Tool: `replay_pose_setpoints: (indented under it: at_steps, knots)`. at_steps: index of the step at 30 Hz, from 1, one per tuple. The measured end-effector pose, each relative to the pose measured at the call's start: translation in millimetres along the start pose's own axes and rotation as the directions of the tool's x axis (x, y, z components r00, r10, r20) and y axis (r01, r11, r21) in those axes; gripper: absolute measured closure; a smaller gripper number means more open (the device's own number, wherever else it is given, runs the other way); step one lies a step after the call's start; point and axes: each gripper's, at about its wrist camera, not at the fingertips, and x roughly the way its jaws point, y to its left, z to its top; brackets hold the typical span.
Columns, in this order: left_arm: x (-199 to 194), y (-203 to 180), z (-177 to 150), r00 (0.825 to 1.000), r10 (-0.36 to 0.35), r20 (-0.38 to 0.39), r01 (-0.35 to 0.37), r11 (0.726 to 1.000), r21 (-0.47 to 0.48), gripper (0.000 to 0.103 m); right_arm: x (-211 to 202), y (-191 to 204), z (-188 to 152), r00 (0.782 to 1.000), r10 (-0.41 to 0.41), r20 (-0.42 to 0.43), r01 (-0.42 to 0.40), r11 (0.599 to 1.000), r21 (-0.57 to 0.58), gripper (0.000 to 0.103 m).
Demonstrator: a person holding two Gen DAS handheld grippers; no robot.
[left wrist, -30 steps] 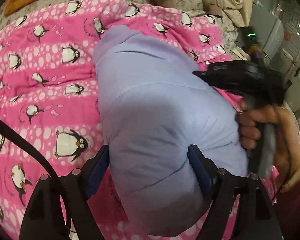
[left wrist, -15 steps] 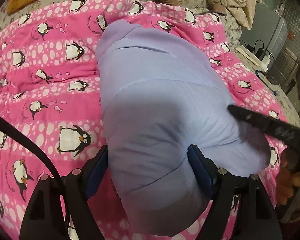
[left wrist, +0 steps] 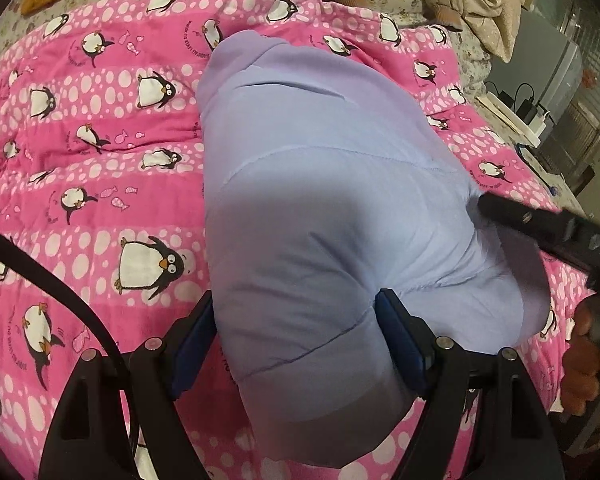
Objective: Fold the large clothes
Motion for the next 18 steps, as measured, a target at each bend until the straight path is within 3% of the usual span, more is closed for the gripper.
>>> replay_pose_setpoints:
  at_steps: [3, 8, 11, 14, 16, 18]
  knots:
    - [-1, 1, 0, 1.0, -0.013, -0.002, 0.013, 1.0, -0.005, 0.052, -6, 8, 6, 1.0, 0.001, 0.015, -0.001, 1.0, -0.008, 0.046]
    - [-12, 17, 9, 0.993, -0.118, -0.002, 0.117, 0.988, -0.1, 0.052, 5, 0, 10, 1.0, 0.021, 0.008, -0.021, 0.999, 0.031, 0.044]
    - [-24, 27, 18, 0.982, -0.179, 0.053, 0.184, 0.974, -0.135, 0.052, 30, -1, 9, 0.998, 0.009, -0.067, -0.009, 1.0, 0.002, 0.043]
    - [-32, 36, 28, 0.961, -0.254, 0.111, 0.268, 0.952, -0.145, 0.051, 30, -14, 14, 0.994, 0.086, -0.064, -0.081, 0.993, 0.081, 0.039]
    - [-27, 40, 35, 0.953, -0.286, 0.098, 0.299, 0.941, -0.16, 0.051, 21, -24, 20, 0.991, 0.132, -0.011, -0.13, 0.986, 0.109, 0.026]
    - [-14, 46, 41, 0.949, -0.306, 0.07, 0.314, 0.929, -0.196, 0.051, 18, -36, 24, 0.991, 0.127, 0.033, -0.13, 0.98, 0.149, 0.016]
